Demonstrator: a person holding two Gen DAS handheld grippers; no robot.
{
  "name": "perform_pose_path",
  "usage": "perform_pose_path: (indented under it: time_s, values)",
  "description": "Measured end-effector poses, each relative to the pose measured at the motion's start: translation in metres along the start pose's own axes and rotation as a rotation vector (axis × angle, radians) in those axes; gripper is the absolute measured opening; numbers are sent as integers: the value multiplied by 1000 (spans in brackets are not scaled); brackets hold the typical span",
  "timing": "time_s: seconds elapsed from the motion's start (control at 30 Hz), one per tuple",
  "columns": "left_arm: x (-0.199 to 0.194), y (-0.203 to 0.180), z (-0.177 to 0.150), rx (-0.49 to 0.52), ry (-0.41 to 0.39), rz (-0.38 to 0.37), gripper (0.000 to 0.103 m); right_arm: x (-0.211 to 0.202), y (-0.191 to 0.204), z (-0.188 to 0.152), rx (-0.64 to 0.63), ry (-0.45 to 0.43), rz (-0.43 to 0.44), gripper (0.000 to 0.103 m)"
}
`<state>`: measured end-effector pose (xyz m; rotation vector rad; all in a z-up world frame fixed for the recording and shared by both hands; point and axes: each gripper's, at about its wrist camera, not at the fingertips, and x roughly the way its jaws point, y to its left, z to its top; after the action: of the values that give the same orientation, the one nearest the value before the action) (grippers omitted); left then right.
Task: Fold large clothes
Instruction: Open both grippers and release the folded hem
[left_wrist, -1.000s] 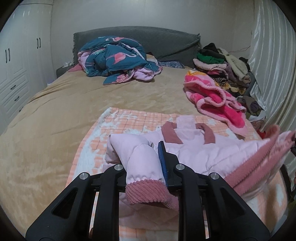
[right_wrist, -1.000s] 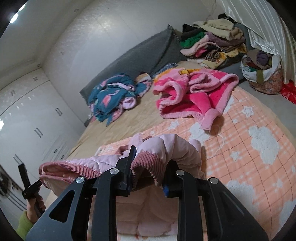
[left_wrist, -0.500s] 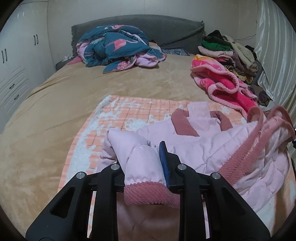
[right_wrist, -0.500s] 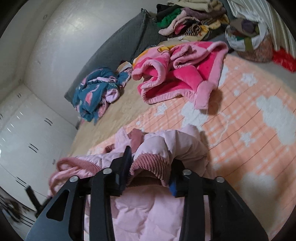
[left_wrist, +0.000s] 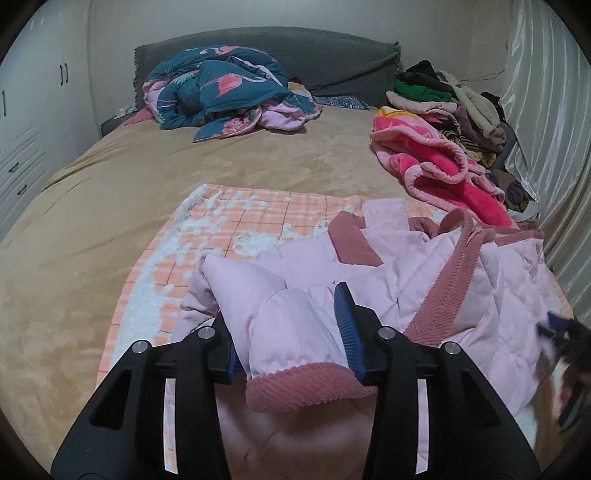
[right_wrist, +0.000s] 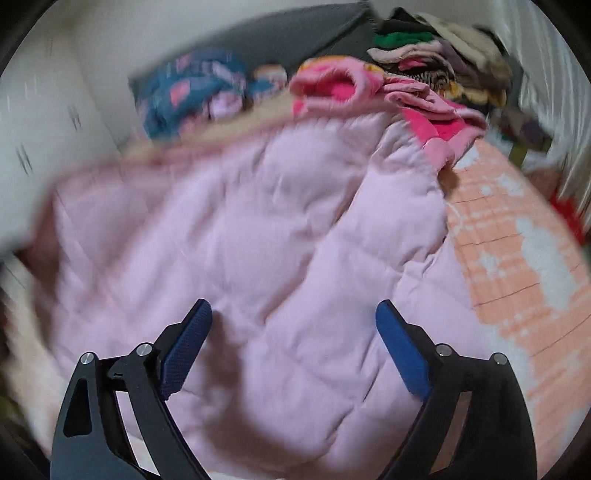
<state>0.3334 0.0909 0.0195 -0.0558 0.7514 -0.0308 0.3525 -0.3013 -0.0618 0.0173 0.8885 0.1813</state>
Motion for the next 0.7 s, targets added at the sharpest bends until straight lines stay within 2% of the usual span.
perform_pose_path:
  time_s: [0.1, 0.17, 0.2, 0.23, 0.33, 0.53, 0.7]
  values:
    - [-8, 0, 2, -12, -5, -19, 42, 12, -1, -2, 23, 17, -20, 97]
    - [-17, -3, 4, -20, -24, -49, 72, 14, -5, -1, 40, 27, -14, 97]
    - [-21, -4, 4, -14, -38, -42, 78, 14, -5, -1, 39, 31, -14, 97]
    - [-28, -8, 5, 4, -66, -14, 91, 14, -5, -1, 36, 33, -15, 97]
    - [-44, -16, 6, 45, -101, -16, 93, 7, -7, -1, 38, 31, -9, 97]
    - [-68, -22, -7, 97, -107, 2, 94, -28, -6, -7, -4, -20, -11, 97]
    - [-87, -13, -26, 164, -101, 68, 94, -56, -11, -19, -57, -73, -55, 97]
